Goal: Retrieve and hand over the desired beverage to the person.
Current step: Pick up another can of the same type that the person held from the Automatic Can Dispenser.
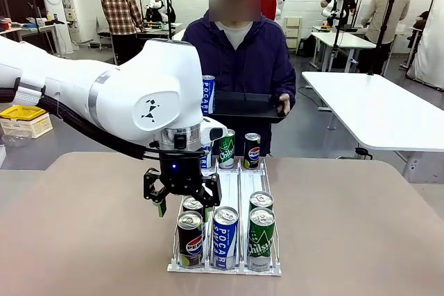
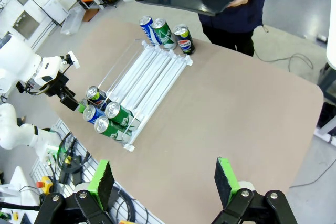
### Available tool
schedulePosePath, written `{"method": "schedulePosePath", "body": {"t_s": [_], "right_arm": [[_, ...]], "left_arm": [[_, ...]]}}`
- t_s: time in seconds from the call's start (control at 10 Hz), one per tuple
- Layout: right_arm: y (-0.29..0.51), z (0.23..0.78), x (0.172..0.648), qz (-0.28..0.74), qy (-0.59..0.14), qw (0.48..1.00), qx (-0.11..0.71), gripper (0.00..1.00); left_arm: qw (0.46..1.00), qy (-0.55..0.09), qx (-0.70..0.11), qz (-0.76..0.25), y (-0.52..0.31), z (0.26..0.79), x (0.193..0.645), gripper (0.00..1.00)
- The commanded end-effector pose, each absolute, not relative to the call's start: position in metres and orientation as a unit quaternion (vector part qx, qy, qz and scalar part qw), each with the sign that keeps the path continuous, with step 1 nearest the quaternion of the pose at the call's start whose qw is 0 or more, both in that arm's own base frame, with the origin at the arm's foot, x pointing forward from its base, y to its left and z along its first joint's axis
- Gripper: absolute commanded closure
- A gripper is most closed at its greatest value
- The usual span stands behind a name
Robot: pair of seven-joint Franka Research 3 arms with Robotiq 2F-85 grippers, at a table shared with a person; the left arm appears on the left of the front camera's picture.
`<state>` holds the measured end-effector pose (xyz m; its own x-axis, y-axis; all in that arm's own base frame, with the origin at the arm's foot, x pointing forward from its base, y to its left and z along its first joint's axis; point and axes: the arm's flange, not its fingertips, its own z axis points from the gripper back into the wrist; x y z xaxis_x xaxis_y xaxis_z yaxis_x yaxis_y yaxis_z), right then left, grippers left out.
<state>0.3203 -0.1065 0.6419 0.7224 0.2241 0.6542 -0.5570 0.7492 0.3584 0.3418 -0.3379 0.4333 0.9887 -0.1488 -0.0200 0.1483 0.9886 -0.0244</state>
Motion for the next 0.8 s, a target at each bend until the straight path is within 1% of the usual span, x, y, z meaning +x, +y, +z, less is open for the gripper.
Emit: {"method": "schedulePosePath", "body": {"t_s": [0.0,0.7], "right_arm": [[-0.1068,0.6413,0.3216,0.225,-0.303,0.88,0.288,0.0],[-0.1068,0.6413,0.3216,0.225,-0.303,0.88,0.288,0.0]], "left_arm": [[0.997,0.009,-0.012,-0.077,-0.3378,0.4337,0.342,0.0],[0.997,0.007,-0.006,-0.077,-0.338,0.4331,0.3409,0.0]]}}
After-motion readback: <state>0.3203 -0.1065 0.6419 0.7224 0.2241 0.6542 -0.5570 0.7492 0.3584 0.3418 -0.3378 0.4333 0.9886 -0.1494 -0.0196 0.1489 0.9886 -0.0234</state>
